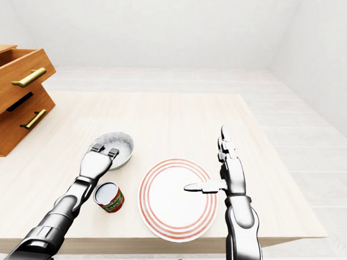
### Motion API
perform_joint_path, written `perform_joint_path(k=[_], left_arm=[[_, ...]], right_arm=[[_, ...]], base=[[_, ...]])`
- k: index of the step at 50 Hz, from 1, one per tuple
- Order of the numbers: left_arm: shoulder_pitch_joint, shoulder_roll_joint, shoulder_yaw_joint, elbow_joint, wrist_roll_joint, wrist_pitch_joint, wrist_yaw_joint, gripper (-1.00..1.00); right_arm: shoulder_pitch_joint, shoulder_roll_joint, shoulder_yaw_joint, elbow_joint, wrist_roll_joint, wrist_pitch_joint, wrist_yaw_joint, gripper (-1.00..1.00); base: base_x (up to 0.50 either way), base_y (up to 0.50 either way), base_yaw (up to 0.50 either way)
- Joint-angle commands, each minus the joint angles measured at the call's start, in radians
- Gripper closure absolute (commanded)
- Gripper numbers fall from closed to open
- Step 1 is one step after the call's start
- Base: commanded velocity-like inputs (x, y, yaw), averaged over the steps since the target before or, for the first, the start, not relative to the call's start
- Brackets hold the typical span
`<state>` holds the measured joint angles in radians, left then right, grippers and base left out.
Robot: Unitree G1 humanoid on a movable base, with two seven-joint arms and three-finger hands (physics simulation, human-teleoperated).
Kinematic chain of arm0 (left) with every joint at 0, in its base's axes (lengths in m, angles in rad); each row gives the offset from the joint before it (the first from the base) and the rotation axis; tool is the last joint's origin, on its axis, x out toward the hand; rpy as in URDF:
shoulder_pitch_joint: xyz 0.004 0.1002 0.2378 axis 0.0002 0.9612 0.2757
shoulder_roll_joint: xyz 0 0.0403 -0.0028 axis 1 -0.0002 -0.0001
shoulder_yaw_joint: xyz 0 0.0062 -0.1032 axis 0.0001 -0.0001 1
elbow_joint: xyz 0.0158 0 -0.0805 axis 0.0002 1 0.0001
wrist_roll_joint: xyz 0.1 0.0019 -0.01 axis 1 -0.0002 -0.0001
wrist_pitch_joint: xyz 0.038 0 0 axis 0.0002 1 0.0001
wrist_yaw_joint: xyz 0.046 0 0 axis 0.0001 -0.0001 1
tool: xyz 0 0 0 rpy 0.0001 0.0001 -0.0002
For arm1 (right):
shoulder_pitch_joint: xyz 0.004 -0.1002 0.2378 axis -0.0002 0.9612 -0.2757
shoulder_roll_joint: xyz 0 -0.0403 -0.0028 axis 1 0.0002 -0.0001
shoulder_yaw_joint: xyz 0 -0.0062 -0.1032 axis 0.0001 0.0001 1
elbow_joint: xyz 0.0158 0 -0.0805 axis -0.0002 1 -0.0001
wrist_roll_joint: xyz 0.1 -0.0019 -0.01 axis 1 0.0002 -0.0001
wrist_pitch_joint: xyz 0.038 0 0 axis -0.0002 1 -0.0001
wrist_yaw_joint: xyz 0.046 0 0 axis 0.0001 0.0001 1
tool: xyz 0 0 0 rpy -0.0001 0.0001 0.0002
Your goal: Put the bowl on the plate.
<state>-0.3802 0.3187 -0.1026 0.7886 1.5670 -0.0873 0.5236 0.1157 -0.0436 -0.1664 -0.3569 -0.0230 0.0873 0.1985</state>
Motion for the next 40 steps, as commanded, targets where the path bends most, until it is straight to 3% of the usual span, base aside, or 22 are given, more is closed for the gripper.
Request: perform_joint_path(k=[1,4,15,16,21,24,40], left_arm=[[0.032,0.002,-0.004,0.024,0.003,0.000,0.000,-0.15],[0.033,0.003,-0.003,0.019,0.002,0.000,0.000,-0.14],[0.032,0.011,0.005,0.007,-0.003,0.000,0.000,0.29],[0.028,0.012,0.006,0.013,-0.003,0.000,0.000,0.43],[0.023,0.014,0.010,0.014,-0.008,0.000,0.000,0.63],[0.033,0.019,0.014,-0.010,-0.014,0.000,0.000,1.00],[0.061,0.027,0.031,-0.079,-0.027,0.000,0.000,1.00]], right_arm=[[0.002,-0.001,0.000,-0.003,0.001,0.000,0.000,-1.00],[0.003,0.000,-0.001,-0.003,0.002,0.000,0.001,-1.00],[-0.001,-0.001,0.000,0.005,-0.002,0.000,-0.001,-1.00],[-0.006,-0.002,-0.003,0.015,-0.002,0.000,-0.002,-1.00],[-0.004,-0.002,-0.002,0.010,-0.001,0.000,-0.002,-1.00],[-0.004,-0.003,0.000,0.005,-0.004,0.000,-0.003,-1.00],[-0.010,-0.005,-0.010,0.043,-0.001,0.000,-0.004,-1.00]], base=[[0.00,0.00,0.00],[0.00,0.00,0.00],[0.00,0.00,0.00],[0.00,0.00,0.00],[0.00,0.00,0.00],[0.00,0.00,0.00],[0.00,0.00,0.00]])
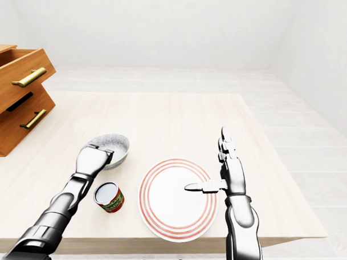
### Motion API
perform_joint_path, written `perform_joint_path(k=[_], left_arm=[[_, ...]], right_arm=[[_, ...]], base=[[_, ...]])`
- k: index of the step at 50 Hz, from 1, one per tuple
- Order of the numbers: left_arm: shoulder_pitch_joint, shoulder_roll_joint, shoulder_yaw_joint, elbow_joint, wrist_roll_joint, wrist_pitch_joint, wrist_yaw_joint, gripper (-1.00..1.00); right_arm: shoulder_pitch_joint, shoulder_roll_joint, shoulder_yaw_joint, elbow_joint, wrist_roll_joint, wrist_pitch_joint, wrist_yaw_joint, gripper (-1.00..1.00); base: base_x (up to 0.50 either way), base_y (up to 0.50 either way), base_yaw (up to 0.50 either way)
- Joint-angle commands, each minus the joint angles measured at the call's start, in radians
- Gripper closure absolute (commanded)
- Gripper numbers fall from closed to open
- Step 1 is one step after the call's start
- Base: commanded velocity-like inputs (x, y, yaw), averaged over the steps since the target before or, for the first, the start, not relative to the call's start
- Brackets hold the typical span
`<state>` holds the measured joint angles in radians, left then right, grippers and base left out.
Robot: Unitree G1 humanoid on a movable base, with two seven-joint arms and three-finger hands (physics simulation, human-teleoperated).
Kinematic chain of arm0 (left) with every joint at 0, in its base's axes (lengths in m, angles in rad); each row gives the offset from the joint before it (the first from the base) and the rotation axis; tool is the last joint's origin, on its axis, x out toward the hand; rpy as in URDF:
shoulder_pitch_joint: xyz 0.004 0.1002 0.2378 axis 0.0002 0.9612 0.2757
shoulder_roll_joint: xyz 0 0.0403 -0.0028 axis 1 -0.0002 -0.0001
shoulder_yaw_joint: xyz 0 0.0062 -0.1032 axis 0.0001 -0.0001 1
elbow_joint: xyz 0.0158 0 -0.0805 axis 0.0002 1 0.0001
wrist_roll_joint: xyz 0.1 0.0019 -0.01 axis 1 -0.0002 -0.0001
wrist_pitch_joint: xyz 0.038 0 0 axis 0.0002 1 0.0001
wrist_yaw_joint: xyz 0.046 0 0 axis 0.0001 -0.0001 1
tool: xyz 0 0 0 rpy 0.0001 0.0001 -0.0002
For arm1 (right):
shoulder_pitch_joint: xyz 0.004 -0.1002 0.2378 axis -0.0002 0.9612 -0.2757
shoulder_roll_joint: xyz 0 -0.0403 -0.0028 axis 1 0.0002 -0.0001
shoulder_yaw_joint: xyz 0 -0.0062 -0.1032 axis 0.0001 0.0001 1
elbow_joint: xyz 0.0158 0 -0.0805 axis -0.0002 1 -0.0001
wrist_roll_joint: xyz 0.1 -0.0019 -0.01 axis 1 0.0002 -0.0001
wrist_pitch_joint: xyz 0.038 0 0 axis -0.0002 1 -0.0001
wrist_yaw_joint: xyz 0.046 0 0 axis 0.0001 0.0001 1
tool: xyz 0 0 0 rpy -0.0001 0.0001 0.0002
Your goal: Put the bowl on the plate.
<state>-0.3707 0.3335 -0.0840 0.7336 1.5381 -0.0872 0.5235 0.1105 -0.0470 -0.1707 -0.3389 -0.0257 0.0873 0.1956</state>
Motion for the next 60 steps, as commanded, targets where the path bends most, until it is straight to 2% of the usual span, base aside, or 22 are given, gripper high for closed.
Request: perform_joint_path(k=[1,23,34,39,41,46,48,60], left_arm=[[0.048,0.012,0.014,-0.024,0.002,0.000,0.000,1.00],[0.025,0.024,0.079,-0.155,-0.095,0.000,-0.012,1.00],[0.060,0.022,0.132,-0.337,-0.196,0.000,-0.133,1.00],[0.094,0.008,0.163,-0.458,-0.279,0.000,-0.258,1.00],[0.096,0.005,0.167,-0.481,-0.291,0.000,-0.272,1.00],[0.127,-0.023,0.183,-0.588,-0.363,0.000,-0.349,1.00],[0.150,-0.037,0.182,-0.642,-0.398,0.000,-0.413,1.00],[0.199,-0.105,0.163,-0.794,-0.442,0.000,-0.509,1.00]], right_arm=[[-0.004,-0.001,-0.005,0.025,0.003,0.000,-0.001,-1.00],[0.009,-0.002,-0.019,0.009,0.013,0.000,0.003,-1.00],[0.024,0.001,-0.026,-0.027,0.015,0.000,0.009,-1.00],[0.033,0.005,-0.024,-0.046,0.010,0.000,0.010,-1.00],[0.035,0.006,-0.024,-0.053,0.008,0.000,0.010,-1.00],[0.047,0.009,-0.029,-0.085,0.011,0.000,0.016,-1.00],[0.053,0.011,-0.030,-0.097,0.009,0.000,0.017,-1.00],[0.071,0.015,-0.048,-0.150,0.001,0.000,0.028,-1.00]], base=[[0.00,0.00,0.00],[0.00,0.00,0.00],[0.00,0.00,0.00],[0.00,0.00,0.00],[0.00,0.00,0.00],[0.00,0.00,0.00],[0.00,0.00,0.00],[0.00,0.00,0.00]])
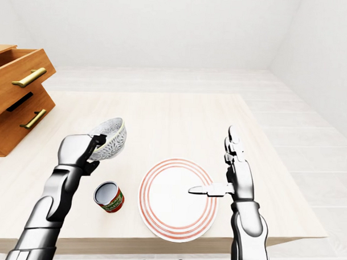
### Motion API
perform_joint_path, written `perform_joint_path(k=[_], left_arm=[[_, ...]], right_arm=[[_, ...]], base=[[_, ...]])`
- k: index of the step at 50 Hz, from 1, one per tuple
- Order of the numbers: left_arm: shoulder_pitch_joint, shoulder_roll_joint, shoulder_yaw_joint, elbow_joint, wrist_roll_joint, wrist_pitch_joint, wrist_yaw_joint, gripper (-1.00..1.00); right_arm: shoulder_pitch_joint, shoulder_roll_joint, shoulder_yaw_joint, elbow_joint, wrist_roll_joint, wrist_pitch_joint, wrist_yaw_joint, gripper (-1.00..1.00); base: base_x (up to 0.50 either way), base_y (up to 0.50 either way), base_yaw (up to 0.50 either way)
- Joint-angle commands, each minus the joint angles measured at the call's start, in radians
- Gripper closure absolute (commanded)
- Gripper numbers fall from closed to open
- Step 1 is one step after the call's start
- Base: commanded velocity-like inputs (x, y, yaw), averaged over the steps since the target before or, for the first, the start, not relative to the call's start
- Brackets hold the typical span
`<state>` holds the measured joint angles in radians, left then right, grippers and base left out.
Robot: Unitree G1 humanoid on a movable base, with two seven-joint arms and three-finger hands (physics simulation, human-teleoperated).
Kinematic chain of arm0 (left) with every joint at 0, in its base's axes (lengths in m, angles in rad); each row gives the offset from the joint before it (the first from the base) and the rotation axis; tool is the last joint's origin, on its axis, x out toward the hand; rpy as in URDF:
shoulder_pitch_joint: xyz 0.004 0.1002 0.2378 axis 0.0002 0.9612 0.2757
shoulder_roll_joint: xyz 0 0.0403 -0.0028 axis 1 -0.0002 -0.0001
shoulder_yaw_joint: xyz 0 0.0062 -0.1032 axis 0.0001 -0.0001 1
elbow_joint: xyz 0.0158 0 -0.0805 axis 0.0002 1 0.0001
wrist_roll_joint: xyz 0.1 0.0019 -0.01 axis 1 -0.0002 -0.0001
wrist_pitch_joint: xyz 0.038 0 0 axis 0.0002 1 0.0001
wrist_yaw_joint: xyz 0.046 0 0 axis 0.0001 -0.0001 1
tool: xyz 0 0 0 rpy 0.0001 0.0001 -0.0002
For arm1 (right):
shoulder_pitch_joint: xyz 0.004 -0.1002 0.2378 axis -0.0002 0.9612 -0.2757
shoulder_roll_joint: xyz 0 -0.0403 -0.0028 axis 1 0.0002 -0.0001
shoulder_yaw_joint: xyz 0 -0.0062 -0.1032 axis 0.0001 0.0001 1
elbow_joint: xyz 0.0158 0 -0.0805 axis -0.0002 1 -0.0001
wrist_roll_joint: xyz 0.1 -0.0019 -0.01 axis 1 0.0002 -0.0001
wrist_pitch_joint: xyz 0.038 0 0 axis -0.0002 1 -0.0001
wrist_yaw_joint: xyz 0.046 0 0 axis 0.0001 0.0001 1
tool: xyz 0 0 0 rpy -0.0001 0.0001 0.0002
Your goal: Put the bowl on the plate.
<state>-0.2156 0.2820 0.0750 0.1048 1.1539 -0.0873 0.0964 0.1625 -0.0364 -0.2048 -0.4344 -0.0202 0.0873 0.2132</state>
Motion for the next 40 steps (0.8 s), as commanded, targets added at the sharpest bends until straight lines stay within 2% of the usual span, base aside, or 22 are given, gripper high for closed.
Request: perform_joint_path(k=[1,20,31,40], left_arm=[[0.048,-0.058,0.002,-0.176,-0.062,0.000,-0.089,1.00],[0.153,-0.140,-0.054,-0.394,-0.062,0.000,-0.184,1.00],[0.196,-0.176,-0.097,-0.464,-0.044,0.000,-0.205,1.00],[0.216,-0.189,-0.129,-0.472,0.008,0.000,-0.172,1.00]], right_arm=[[0.021,0.005,-0.017,-0.057,-0.005,0.000,0.012,-1.00],[0.046,0.025,-0.034,-0.089,-0.006,0.000,0.035,-1.00],[0.058,0.031,-0.045,-0.100,-0.002,0.000,0.043,-1.00],[0.062,0.034,-0.051,-0.092,0.002,0.000,0.048,-1.00]], base=[[0.00,0.00,0.00],[0.00,0.00,0.00],[0.00,0.00,0.00],[0.00,0.00,0.00]])
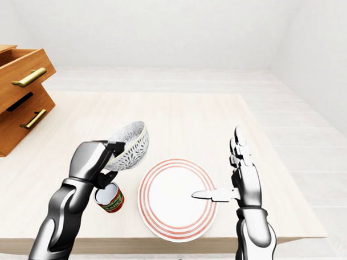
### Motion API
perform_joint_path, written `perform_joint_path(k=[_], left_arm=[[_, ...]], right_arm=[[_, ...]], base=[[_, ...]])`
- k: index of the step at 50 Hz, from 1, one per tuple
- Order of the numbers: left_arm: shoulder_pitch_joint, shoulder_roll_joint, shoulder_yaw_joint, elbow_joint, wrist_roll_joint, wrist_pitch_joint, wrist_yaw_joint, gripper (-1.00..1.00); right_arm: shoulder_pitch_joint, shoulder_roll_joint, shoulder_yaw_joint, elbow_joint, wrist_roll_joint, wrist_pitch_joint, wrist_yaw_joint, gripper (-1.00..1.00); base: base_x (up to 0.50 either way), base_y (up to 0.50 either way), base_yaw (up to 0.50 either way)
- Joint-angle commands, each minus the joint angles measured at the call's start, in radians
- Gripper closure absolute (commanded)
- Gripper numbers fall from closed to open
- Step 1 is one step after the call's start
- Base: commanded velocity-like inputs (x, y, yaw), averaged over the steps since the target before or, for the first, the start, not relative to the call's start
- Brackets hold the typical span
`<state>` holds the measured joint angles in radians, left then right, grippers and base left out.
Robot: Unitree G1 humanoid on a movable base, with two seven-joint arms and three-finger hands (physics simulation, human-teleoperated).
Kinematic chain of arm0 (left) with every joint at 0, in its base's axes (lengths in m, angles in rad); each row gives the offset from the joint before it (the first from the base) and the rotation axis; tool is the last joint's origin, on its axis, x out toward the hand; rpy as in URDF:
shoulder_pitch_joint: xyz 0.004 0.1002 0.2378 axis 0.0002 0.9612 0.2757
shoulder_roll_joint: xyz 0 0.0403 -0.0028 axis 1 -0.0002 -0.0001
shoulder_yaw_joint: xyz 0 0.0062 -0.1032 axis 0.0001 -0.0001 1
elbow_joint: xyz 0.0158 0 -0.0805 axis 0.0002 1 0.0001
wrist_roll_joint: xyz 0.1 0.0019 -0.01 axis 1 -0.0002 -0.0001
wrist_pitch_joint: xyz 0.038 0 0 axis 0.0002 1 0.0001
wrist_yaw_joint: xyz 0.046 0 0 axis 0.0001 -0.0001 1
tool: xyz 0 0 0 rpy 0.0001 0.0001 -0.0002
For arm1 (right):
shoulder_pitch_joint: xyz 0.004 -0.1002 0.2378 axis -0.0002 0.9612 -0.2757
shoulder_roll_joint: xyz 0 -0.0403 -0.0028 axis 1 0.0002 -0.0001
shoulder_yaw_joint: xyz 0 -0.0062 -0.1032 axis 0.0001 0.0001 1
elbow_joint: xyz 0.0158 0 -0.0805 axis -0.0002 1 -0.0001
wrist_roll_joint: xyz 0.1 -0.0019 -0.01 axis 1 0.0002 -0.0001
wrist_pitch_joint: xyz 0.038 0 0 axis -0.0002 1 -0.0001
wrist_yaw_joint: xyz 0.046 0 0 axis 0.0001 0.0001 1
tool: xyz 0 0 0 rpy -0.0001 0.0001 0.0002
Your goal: Put the bowl on the plate.
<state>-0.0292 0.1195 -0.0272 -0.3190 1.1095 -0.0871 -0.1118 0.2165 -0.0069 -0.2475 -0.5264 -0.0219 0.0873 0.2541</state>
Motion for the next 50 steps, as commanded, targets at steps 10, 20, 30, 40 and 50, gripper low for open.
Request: perform_joint_path(k=[10,20,30,40,50], left_arm=[[0.078,-0.062,-0.101,-0.114,0.092,0.000,0.031,1.00],[0.139,-0.075,-0.185,-0.147,0.169,0.000,0.088,1.00],[0.155,-0.080,-0.260,-0.136,0.263,0.000,0.191,1.00],[0.177,-0.073,-0.344,-0.107,0.302,0.000,0.235,1.00],[0.194,-0.061,-0.405,-0.123,0.332,0.000,0.265,1.00]], right_arm=[[0.021,0.010,-0.017,-0.007,0.009,0.000,0.015,-1.00],[0.034,0.014,-0.034,0.001,0.019,0.000,0.027,-1.00],[0.044,0.019,-0.048,0.015,0.027,0.000,0.040,-1.00],[0.130,0.054,-0.011,-0.076,-0.011,0.000,0.063,-1.00],[0.180,0.081,-0.003,-0.128,-0.040,0.000,0.085,-1.00]], base=[[0.00,0.00,0.00],[0.00,0.00,0.00],[0.00,0.00,0.00],[0.00,0.00,0.00],[0.00,0.00,0.00]])
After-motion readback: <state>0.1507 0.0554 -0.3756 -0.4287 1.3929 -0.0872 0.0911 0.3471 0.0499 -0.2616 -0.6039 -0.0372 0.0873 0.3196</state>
